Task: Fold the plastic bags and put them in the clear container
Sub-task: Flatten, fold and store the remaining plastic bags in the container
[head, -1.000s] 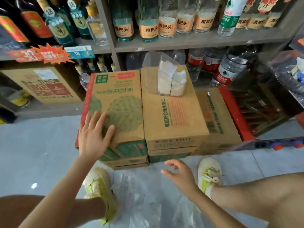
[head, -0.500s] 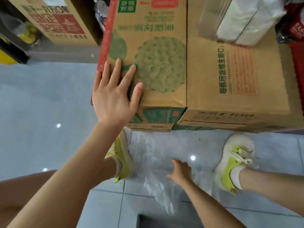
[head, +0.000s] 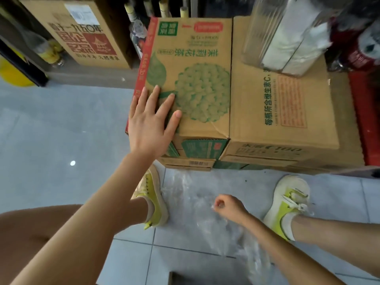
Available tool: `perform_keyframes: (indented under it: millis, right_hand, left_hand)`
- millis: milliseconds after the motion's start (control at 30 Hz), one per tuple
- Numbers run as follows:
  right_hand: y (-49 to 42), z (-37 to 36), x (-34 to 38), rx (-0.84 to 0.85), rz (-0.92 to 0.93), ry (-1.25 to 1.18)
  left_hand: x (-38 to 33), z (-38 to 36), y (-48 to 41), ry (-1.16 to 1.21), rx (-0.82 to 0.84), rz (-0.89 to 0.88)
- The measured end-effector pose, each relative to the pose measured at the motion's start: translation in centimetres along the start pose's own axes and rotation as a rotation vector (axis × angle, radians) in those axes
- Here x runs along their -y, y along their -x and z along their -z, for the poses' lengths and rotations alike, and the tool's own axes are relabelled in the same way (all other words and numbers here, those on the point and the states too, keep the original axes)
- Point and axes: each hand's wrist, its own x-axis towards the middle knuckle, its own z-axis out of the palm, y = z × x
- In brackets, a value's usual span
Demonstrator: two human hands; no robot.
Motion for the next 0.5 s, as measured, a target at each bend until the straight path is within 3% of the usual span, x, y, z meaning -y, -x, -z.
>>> perform_keyframes:
  millis: [167,367,500]
  right_hand:
    - [8.0,11.1,5.8,-0.024,0.290,-0.278]
    - [15.6,21.3,10.5,-0.056,0.470,-0.578]
    - [17.6,25.1,11.9,-0.186,0.495,-0.687]
  left_hand:
    - [-3.1,2.9,3.6,0.352,-0.102,-0.094]
    - [-6.9,5.6,5.6,0.812,0.386,0.112]
    - [-8.9,6.9,4.1,0.932,0.502,0.186]
